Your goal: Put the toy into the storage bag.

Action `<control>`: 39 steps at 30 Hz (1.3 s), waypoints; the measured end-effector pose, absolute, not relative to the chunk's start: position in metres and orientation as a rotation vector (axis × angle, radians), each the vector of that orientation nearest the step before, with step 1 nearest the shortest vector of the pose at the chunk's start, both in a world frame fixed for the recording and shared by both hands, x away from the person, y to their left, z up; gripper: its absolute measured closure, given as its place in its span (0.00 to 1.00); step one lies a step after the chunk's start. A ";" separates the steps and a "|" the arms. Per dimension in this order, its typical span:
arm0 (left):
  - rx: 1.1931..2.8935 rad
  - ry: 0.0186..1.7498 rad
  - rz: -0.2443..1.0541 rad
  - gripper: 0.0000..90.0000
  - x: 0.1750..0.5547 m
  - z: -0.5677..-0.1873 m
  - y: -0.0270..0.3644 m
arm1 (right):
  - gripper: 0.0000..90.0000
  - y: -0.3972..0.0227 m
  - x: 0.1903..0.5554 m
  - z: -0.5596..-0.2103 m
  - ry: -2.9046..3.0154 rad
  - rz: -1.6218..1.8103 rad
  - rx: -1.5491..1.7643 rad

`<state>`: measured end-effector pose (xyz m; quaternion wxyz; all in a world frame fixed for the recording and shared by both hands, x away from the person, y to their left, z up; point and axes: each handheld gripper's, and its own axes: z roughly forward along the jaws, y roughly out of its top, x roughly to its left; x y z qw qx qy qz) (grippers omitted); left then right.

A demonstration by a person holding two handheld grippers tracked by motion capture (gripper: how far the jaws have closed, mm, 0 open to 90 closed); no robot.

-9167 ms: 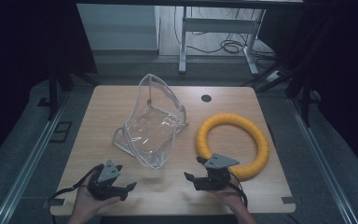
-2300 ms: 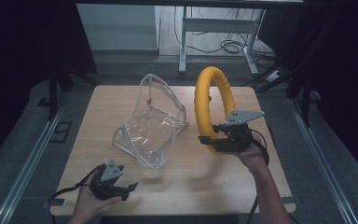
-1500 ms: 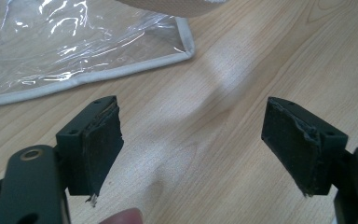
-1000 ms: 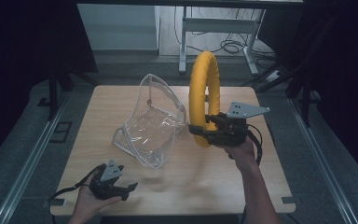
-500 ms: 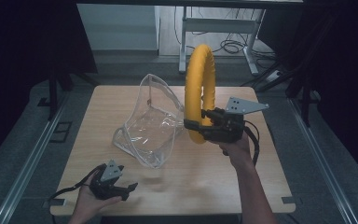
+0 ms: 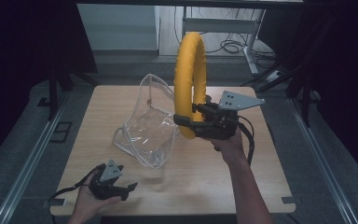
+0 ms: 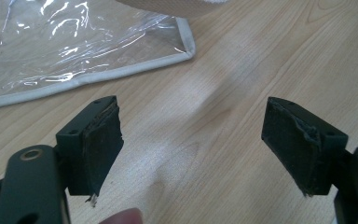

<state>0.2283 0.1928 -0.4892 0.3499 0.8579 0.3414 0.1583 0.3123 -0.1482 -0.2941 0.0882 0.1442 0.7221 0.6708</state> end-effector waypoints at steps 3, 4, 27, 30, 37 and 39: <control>2.223 0.882 0.408 0.22 0.228 -0.489 0.193 | 0.56 -0.144 0.312 -0.292 2.157 1.993 0.406; 2.220 0.881 0.407 0.22 0.228 -0.489 0.193 | 0.56 -0.143 0.311 -0.292 2.160 1.996 0.403; 2.220 0.885 0.408 0.22 0.229 -0.489 0.193 | 0.56 -0.114 0.313 -0.278 2.181 2.048 0.323; 2.217 0.886 0.410 0.22 0.229 -0.489 0.193 | 0.56 -0.110 0.316 -0.279 2.190 2.054 0.325; 2.218 0.885 0.411 0.22 0.228 -0.489 0.194 | 0.56 -0.099 0.318 -0.281 2.203 2.070 0.311; 2.218 0.885 0.410 0.22 0.228 -0.489 0.193 | 0.56 -0.098 0.319 -0.281 2.204 2.074 0.306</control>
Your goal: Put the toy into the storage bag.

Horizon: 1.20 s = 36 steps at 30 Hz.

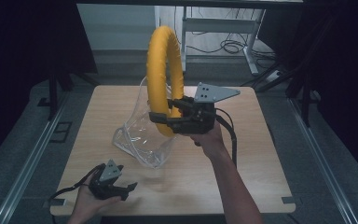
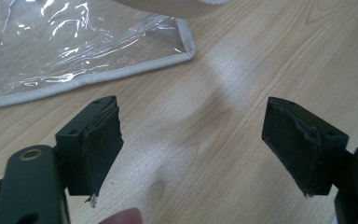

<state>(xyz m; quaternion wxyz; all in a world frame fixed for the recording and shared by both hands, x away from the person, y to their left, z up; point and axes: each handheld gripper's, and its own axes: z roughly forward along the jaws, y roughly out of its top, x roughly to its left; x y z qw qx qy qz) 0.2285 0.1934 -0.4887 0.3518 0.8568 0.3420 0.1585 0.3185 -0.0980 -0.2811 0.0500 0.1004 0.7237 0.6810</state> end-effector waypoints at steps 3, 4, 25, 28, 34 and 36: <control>2.217 0.885 0.408 0.22 0.228 -0.489 0.193 | 0.56 -0.094 0.319 -0.282 2.208 2.079 0.296; 2.217 0.885 0.407 0.22 0.228 -0.489 0.193 | 0.56 -0.093 0.319 -0.283 2.211 2.080 0.294; 2.217 0.884 0.408 0.22 0.228 -0.489 0.193 | 0.56 -0.068 0.327 -0.294 2.265 2.112 0.282; 2.210 0.890 0.405 0.22 0.228 -0.489 0.192 | 0.56 -0.064 0.327 -0.296 2.268 2.115 0.271; 2.214 0.888 0.406 0.22 0.228 -0.489 0.193 | 0.56 -0.055 0.327 -0.299 2.294 2.119 0.255; 2.216 0.888 0.406 0.22 0.228 -0.490 0.192 | 0.56 -0.053 0.326 -0.300 2.305 2.116 0.250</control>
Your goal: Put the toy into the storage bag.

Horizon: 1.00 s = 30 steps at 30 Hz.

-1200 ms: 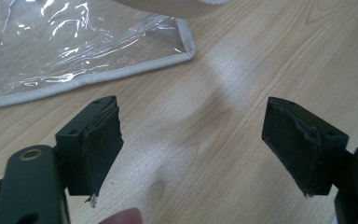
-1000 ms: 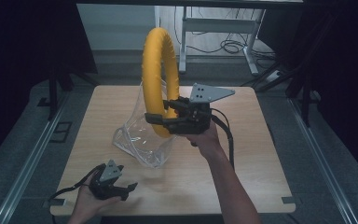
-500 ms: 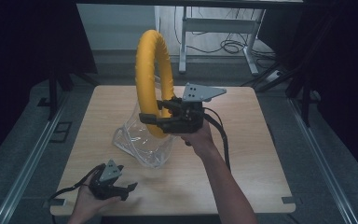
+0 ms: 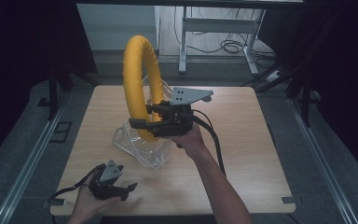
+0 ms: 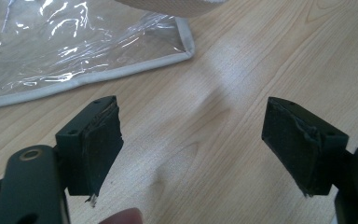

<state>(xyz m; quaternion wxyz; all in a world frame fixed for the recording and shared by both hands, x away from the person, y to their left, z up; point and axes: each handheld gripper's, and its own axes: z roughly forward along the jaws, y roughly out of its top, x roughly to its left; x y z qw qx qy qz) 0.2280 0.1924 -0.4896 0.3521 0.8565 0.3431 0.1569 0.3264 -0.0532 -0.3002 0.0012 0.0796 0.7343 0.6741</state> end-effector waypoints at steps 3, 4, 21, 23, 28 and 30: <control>2.216 0.888 0.406 0.22 0.228 -0.490 0.192 | 0.56 -0.051 0.327 -0.302 2.314 2.115 0.248; 2.215 0.888 0.406 0.22 0.228 -0.490 0.192 | 0.56 -0.050 0.327 -0.303 2.315 2.113 0.243; 2.229 0.884 0.406 0.22 0.228 -0.490 0.192 | 0.56 -0.045 0.337 -0.325 2.361 2.103 0.282; 2.234 0.885 0.404 0.22 0.228 -0.491 0.192 | 0.56 -0.046 0.339 -0.328 2.362 2.108 0.295; 2.234 0.885 0.399 0.22 0.228 -0.491 0.191 | 0.55 -0.046 0.343 -0.335 2.367 2.108 0.318; 2.236 0.884 0.400 0.22 0.229 -0.491 0.191 | 0.55 -0.046 0.344 -0.338 2.373 2.106 0.326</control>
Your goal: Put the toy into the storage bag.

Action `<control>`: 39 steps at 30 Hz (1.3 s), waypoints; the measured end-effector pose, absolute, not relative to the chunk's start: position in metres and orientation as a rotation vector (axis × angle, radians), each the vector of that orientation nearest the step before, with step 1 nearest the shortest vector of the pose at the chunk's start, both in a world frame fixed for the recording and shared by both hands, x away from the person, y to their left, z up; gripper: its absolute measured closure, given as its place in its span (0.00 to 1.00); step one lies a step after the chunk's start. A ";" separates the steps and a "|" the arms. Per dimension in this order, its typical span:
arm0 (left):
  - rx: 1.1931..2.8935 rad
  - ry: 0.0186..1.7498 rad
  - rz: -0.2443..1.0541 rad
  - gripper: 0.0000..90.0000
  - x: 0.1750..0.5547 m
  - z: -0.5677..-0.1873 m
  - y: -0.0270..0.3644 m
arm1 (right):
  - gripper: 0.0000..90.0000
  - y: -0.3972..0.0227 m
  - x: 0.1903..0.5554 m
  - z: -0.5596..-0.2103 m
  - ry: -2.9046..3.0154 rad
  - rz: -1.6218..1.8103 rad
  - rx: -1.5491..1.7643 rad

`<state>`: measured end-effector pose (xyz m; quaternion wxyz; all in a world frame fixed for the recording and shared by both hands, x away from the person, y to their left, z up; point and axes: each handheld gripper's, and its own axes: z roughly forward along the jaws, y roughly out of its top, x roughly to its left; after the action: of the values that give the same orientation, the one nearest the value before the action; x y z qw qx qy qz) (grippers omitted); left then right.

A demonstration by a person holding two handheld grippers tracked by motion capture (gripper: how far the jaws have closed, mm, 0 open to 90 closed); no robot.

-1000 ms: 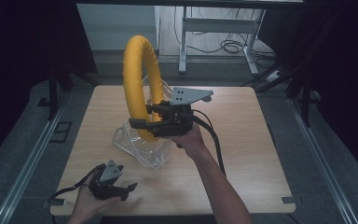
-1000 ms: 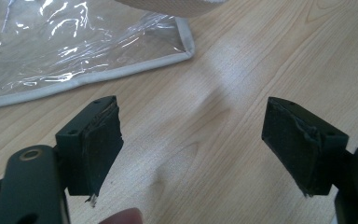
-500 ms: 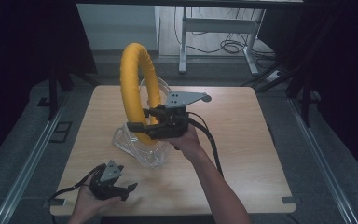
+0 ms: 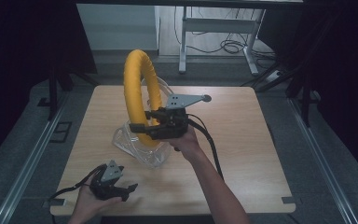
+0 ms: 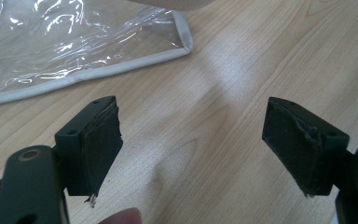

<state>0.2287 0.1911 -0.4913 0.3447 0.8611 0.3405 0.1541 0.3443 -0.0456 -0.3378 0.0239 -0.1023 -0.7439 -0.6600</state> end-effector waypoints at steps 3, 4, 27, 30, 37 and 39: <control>2.238 0.884 0.400 0.22 0.229 -0.491 0.191 | 0.55 -0.045 0.347 -0.342 -2.292 -2.040 -0.327; 2.239 0.882 0.399 0.22 0.229 -0.491 0.191 | 0.55 -0.045 0.347 -0.344 -2.292 -2.041 -0.325; 2.244 0.879 0.399 0.22 0.229 -0.491 0.191 | 0.55 -0.044 0.358 -0.374 -2.331 -1.962 -0.375; 2.245 0.878 0.397 0.22 0.229 -0.491 0.191 | 0.55 -0.045 0.360 -0.379 -2.326 -1.953 -0.397; 2.244 0.885 0.398 0.22 0.229 -0.491 0.191 | 0.55 -0.047 0.365 -0.394 -2.309 -1.925 -0.437; 2.243 0.884 0.398 0.22 0.229 -0.491 0.192 | 0.55 -0.047 0.366 -0.397 -2.303 -1.920 -0.443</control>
<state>0.2286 0.1917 -0.4907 0.3421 0.8625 0.3401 0.1530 0.3659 -0.0467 -0.3969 0.0553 -0.1458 -0.7587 -0.6325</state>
